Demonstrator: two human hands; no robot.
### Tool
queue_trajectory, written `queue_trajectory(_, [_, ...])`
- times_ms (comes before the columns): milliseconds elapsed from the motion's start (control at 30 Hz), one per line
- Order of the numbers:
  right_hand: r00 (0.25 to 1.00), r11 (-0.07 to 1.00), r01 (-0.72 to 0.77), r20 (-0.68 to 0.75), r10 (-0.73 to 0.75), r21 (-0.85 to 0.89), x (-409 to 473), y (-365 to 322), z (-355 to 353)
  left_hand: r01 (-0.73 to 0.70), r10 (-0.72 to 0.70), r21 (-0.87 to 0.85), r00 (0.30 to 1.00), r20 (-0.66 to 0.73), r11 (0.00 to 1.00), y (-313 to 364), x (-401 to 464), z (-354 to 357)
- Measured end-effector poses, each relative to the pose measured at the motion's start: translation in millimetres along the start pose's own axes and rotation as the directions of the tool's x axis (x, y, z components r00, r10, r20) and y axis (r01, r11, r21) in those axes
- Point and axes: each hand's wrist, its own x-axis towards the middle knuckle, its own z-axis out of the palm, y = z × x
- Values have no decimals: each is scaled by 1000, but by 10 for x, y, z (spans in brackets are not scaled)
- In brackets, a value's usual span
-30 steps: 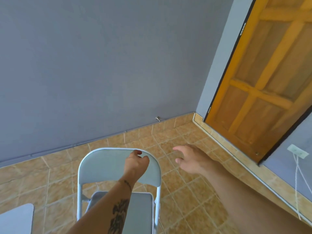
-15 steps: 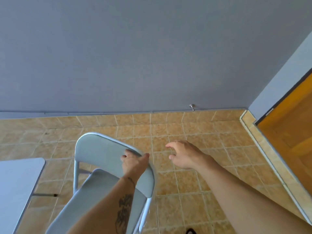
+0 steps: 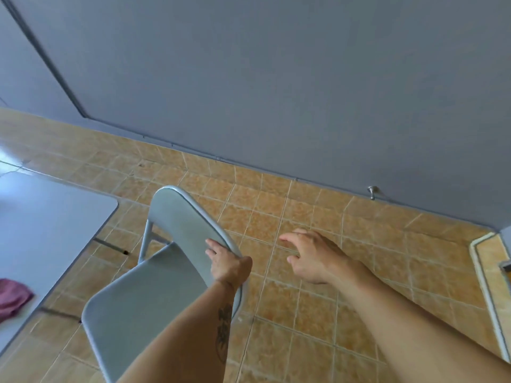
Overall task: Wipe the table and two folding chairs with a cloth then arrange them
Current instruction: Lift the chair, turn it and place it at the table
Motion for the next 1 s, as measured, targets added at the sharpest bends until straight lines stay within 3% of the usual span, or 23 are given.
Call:
queue_trajectory(167, [994,989,105,12,-104,-108,261,-322,-62,-62,62,55,998,3,997,-96,-77,-20])
queue_trajectory(433, [957,923,289,76,-279,-254,657,-837,128,-230,191,210,964,187,950,-359,-160,-159])
queue_trajectory(700, [883,699,462,213,-418,-545,1291,-744,335,-314,211,331,927,311,890,-430,-186,-419])
queue_trajectory(833, [868,689,492,236,-438,-532,1591,-630,396,-257,158,362,947,281,896,-513,-178,-581])
queue_trajectory(1000, [800,640,586,231,-553,-497,1808,-849,499,-138,111,348,989,98,927,-714,-248,-777])
